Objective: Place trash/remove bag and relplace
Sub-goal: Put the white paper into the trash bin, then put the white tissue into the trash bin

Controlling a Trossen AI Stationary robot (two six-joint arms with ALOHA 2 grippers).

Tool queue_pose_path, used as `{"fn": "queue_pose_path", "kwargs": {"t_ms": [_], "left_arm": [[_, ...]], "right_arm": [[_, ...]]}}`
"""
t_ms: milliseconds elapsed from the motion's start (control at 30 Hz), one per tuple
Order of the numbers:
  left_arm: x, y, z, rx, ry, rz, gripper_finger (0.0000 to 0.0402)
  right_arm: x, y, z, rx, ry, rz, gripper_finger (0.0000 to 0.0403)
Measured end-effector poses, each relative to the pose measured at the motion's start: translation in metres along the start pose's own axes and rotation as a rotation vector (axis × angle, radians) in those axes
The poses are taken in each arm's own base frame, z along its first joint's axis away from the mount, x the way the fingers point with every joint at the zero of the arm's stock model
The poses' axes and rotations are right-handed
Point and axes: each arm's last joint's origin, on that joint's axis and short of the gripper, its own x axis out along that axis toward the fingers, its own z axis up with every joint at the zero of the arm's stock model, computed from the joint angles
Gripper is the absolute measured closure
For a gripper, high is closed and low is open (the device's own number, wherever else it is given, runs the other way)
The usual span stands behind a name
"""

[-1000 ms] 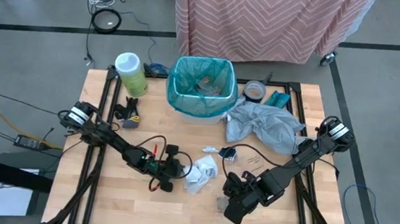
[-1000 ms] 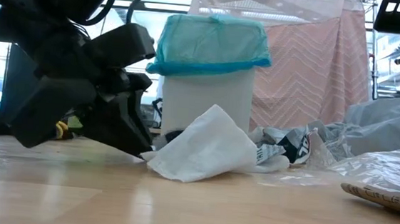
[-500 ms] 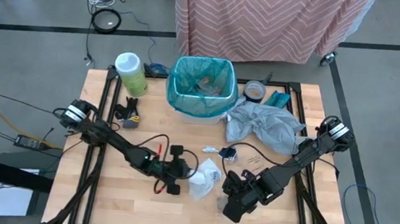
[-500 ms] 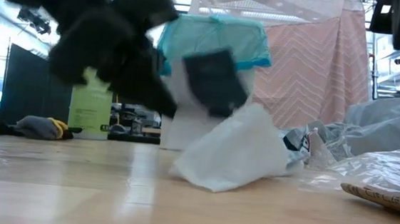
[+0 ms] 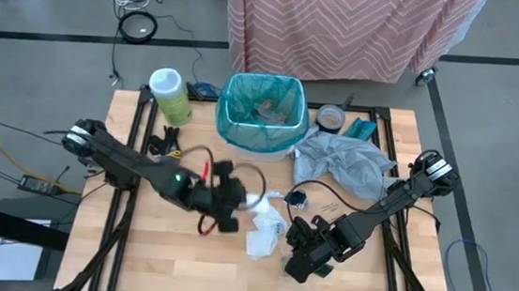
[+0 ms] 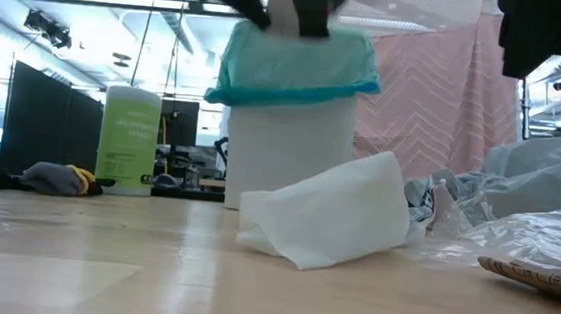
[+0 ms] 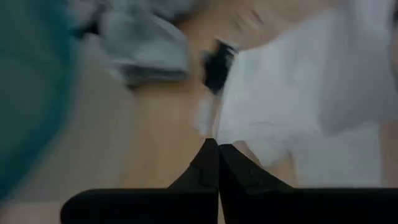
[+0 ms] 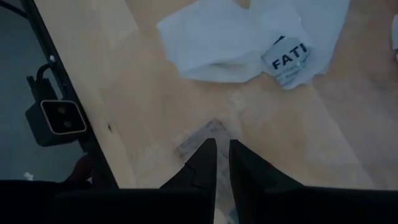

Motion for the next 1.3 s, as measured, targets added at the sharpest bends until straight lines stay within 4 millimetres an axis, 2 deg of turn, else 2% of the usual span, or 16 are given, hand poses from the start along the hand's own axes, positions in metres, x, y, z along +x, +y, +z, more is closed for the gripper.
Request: {"fn": "queue_pose_path", "kwargs": {"t_ms": [200,367,500,633,767,933,1100,1300], "left_arm": [[-0.047,0.067,0.056,-0.142,-0.192,0.175,0.0401],[-0.072,0.124,0.091,-0.169,-0.311,0.298,0.0401],[-0.079,0.168,0.103,-0.264,-0.368,0.421,0.0400],[-0.069,0.200,0.101,-0.307,-0.352,0.438,0.0399],[-0.051,0.219,0.099,-0.356,-0.334,0.370,0.0399],[-0.031,0.227,0.097,-0.375,-0.301,0.302,0.0392],[-0.018,0.227,0.094,-0.356,-0.258,0.206,0.0355],[-0.014,0.224,0.083,-0.329,-0.145,0.191,0.0303]], "right_arm": [[0.000,0.000,0.002,0.002,-0.038,-0.011,0.0372],[0.000,0.001,0.002,0.004,-0.051,-0.006,0.0371],[0.000,0.001,0.002,0.005,-0.052,-0.006,0.0373],[0.000,0.001,0.003,0.006,-0.053,-0.003,0.0377],[0.000,0.001,0.003,0.007,-0.053,-0.002,0.0378],[0.000,0.002,0.003,0.009,-0.055,0.003,0.0379],[0.000,0.002,0.003,0.011,-0.060,0.012,0.0379],[0.000,0.003,0.003,0.010,-0.061,0.015,0.0376]]}}
